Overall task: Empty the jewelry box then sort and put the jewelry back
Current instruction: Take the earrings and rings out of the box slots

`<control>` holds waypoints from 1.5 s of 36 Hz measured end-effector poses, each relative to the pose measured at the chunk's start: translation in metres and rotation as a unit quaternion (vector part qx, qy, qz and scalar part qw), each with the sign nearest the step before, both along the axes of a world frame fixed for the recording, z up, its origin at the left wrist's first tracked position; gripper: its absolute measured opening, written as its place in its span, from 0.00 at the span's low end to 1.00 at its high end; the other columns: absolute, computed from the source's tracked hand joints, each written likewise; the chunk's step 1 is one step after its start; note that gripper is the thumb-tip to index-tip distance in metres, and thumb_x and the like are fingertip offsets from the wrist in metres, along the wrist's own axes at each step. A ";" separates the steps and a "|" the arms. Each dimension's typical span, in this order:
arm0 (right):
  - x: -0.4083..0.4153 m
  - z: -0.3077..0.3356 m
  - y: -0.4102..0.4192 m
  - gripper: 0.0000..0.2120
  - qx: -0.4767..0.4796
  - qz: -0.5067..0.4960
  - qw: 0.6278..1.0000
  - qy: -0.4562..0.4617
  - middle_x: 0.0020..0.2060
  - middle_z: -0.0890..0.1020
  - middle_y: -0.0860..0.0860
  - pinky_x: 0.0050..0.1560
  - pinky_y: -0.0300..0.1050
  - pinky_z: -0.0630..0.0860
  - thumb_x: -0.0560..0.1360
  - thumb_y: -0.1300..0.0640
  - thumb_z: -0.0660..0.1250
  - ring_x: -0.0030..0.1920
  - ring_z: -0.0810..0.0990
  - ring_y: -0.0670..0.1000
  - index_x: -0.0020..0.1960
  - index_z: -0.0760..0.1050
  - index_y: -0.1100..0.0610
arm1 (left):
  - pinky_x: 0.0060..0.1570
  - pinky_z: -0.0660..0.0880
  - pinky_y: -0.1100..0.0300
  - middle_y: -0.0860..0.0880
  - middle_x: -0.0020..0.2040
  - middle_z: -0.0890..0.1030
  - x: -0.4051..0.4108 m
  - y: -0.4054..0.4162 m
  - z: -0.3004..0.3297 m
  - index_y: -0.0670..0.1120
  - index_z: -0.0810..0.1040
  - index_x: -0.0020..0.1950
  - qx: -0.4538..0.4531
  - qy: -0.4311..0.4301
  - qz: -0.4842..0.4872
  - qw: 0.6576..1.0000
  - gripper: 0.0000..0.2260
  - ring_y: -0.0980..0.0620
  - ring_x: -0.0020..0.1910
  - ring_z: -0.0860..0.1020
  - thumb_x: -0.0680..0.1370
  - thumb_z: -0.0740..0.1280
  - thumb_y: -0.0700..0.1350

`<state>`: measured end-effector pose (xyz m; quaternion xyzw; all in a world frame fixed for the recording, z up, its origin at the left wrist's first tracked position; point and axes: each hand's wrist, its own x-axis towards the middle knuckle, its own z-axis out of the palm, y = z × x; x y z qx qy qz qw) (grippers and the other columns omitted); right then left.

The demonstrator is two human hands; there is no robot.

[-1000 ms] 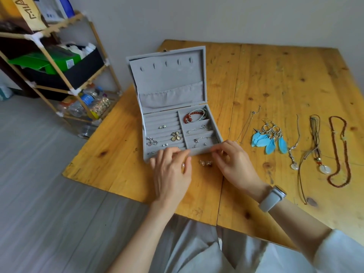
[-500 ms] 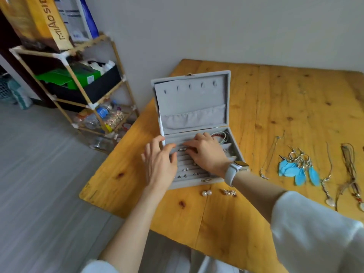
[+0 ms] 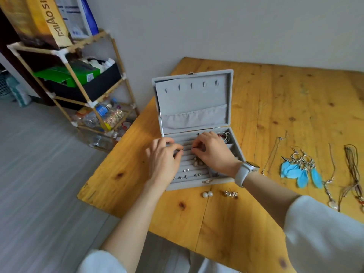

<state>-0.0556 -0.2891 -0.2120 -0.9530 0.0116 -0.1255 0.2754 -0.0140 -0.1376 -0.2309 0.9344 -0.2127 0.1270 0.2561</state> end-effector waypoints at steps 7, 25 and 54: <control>-0.033 0.017 -0.020 0.03 0.113 -0.035 0.992 -0.043 0.39 0.76 0.45 0.43 0.34 0.66 0.73 0.62 0.67 0.42 0.72 0.45 0.42 0.77 0.55 | 0.52 0.56 0.57 0.55 0.53 0.77 -0.006 -0.003 0.010 0.51 0.81 0.42 -0.062 0.044 0.022 0.997 0.01 0.50 0.58 0.68 0.71 0.72 0.46; -0.178 -0.025 -0.046 0.02 0.149 -0.172 0.974 -0.004 0.41 0.74 0.49 0.44 0.39 0.63 0.74 0.58 0.66 0.45 0.69 0.49 0.44 0.78 0.52 | 0.42 0.59 0.56 0.54 0.36 0.78 -0.163 -0.059 -0.027 0.54 0.83 0.37 -0.134 0.015 -0.049 0.990 0.04 0.54 0.42 0.68 0.64 0.71 0.50; -0.173 -0.042 -0.044 0.05 0.051 -0.241 0.966 -0.074 0.36 0.72 0.52 0.41 0.44 0.62 0.72 0.62 0.69 0.40 0.66 0.52 0.46 0.82 0.59 | 0.40 0.52 0.57 0.54 0.35 0.75 -0.154 -0.094 -0.031 0.54 0.84 0.44 -0.059 -0.030 -0.060 0.996 0.08 0.52 0.40 0.67 0.67 0.69 0.49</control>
